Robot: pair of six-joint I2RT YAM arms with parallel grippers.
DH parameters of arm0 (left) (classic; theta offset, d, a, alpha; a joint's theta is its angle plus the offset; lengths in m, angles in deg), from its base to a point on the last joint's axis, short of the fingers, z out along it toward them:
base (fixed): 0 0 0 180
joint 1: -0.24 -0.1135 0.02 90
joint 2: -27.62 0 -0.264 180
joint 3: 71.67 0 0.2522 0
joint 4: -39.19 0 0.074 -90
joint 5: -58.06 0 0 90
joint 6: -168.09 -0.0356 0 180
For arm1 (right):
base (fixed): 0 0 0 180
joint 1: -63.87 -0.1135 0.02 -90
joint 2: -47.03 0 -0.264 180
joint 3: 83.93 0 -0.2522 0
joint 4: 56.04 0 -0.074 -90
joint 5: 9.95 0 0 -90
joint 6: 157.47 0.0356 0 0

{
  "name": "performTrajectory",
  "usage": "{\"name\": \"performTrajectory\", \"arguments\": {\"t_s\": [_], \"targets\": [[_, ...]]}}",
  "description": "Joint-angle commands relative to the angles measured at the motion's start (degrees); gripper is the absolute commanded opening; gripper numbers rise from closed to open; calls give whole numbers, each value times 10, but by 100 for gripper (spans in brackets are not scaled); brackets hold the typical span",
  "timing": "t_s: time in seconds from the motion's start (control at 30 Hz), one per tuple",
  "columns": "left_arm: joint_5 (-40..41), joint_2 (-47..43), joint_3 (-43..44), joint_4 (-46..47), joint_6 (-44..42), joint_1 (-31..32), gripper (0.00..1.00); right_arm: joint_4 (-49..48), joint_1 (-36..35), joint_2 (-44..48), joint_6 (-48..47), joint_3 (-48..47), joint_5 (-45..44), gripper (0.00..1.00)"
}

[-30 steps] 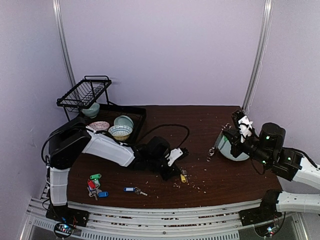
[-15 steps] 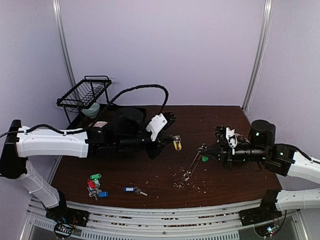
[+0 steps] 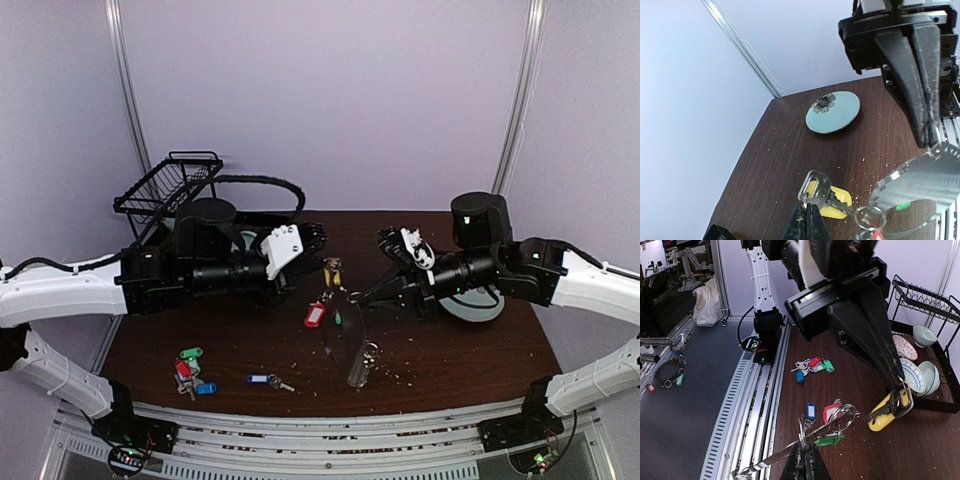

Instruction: Put the keys on the keyring

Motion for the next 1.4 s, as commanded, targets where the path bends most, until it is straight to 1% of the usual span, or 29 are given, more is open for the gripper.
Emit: {"name": "performTrajectory", "arguments": {"t_s": [0.0,0.07,0.17,0.27,0.33,0.4,0.5,0.57,0.63,0.73,0.83,0.93,1.1,1.37], "targets": [[-28,-28,-31,54,-37,-2,0,8,-1,5,62,-35,7,0],[-31,-33,-41,62,-41,-2,0,1,-1,4,84,-41,-8,0],[-27,-42,-51,75,-51,-2,0,14,-1,-6,78,-54,-15,0],[10,-42,-41,61,-51,-3,0,87,-1,-20,51,-85,-11,0],[35,-36,-29,44,-32,-9,0,130,0,-19,42,-96,-13,0],[29,-30,-24,31,-13,-15,0,138,0,-16,52,-94,-14,0],[25,-22,-22,22,-13,-15,0,130,-1,-25,62,-93,-15,0],[27,-22,-20,20,-21,-15,0,158,0,-40,37,-113,-34,0],[-1,-29,-19,20,-34,-15,0,167,0,-54,1,-124,-35,0],[-59,-45,-28,28,-58,-5,0,165,1,-72,-44,-135,-7,0],[-75,-57,-38,38,-81,2,0,183,6,-95,-68,-158,10,0],[-81,-57,-38,31,-103,12,0,202,14,-122,-73,-185,25,0],[-78,-52,-41,30,-106,17,0,166,24,-134,-47,-188,40,0],[-53,-54,-49,37,-107,17,0,117,37,-129,-16,-161,86,0]]}}
